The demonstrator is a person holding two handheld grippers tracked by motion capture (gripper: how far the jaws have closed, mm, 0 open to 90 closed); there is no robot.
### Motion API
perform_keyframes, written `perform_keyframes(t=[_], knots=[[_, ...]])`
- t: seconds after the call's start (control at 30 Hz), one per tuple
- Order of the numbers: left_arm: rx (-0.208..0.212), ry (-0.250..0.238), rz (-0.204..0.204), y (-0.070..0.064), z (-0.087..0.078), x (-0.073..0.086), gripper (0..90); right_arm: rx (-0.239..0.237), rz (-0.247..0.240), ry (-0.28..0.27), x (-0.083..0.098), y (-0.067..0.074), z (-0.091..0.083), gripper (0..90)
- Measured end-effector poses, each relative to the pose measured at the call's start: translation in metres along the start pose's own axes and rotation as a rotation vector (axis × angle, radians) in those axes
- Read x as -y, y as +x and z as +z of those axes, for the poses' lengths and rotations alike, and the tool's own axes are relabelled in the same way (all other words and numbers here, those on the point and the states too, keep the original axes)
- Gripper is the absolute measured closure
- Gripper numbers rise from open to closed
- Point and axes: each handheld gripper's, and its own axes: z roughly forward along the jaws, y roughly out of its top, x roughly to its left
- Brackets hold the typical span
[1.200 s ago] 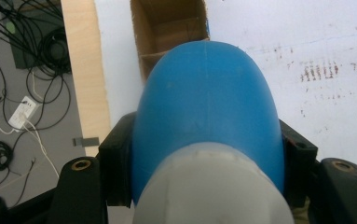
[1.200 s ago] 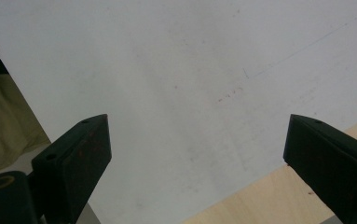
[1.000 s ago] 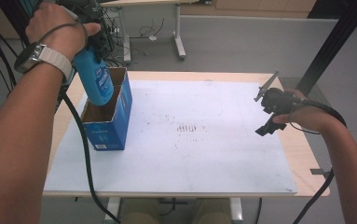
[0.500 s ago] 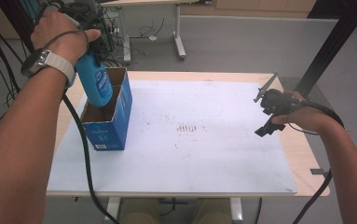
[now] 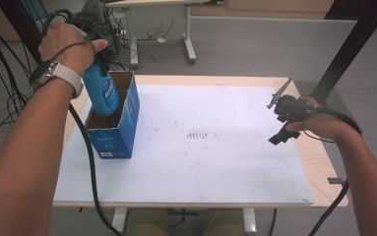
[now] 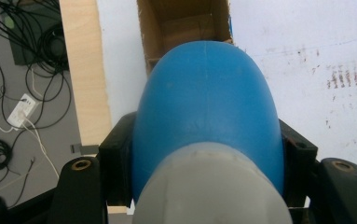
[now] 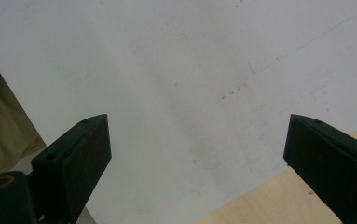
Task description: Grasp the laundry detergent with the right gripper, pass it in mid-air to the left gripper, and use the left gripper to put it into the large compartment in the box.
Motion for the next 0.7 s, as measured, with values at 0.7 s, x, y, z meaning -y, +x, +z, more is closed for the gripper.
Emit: perform_keyframes(t=[0.7], knots=[[-0.004,-0.014,0.006,-0.003,0.039,0.003,37.6,-0.01,0.016,0.005,0.007,-0.001,0.008,7.4]])
